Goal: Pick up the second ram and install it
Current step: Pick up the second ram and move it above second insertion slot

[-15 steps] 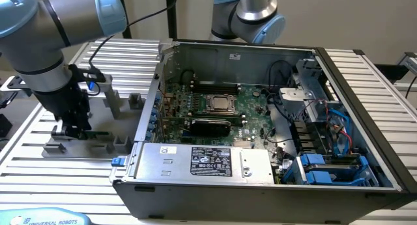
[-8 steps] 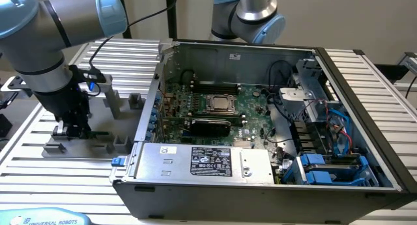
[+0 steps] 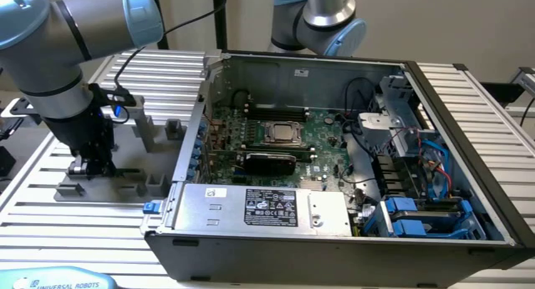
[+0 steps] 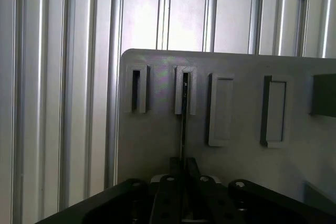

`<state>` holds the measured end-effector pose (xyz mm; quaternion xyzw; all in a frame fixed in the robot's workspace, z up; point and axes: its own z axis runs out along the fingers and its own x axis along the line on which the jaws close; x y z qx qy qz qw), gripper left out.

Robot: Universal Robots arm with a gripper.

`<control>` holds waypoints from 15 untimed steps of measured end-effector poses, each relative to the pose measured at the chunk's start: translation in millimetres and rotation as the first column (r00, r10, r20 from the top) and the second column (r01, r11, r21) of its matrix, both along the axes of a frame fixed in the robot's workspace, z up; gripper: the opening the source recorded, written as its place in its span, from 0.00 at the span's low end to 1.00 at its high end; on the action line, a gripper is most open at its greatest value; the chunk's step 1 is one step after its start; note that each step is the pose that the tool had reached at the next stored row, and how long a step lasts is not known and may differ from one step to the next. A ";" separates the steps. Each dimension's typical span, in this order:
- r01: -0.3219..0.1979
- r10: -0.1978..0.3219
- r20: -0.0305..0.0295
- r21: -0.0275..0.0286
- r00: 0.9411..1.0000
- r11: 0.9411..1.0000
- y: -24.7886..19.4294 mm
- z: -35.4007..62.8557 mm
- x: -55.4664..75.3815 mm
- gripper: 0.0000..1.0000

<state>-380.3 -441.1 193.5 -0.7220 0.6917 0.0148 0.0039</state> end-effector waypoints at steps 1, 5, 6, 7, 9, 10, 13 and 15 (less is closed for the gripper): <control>0.000 0.000 0.000 0.000 1.000 1.000 0.0 0.0 0.0 0.18; 0.000 0.000 0.000 0.000 1.000 1.000 -0.2 0.0 0.1 0.15; 0.000 0.000 0.000 0.000 1.000 1.000 -0.3 0.0 0.0 0.14; 0.001 -0.001 0.000 0.000 1.000 1.000 -0.5 0.0 0.0 0.14; 0.004 -0.004 0.000 0.000 1.000 1.000 -0.8 0.0 0.0 0.14; 0.008 -0.008 -0.001 0.000 1.000 1.000 -1.0 0.0 0.0 0.14; 0.021 -0.021 -0.001 0.000 1.000 1.000 -1.2 -0.1 0.0 0.14; 0.031 -0.031 -0.001 0.000 1.000 1.000 -1.2 -0.1 0.0 0.14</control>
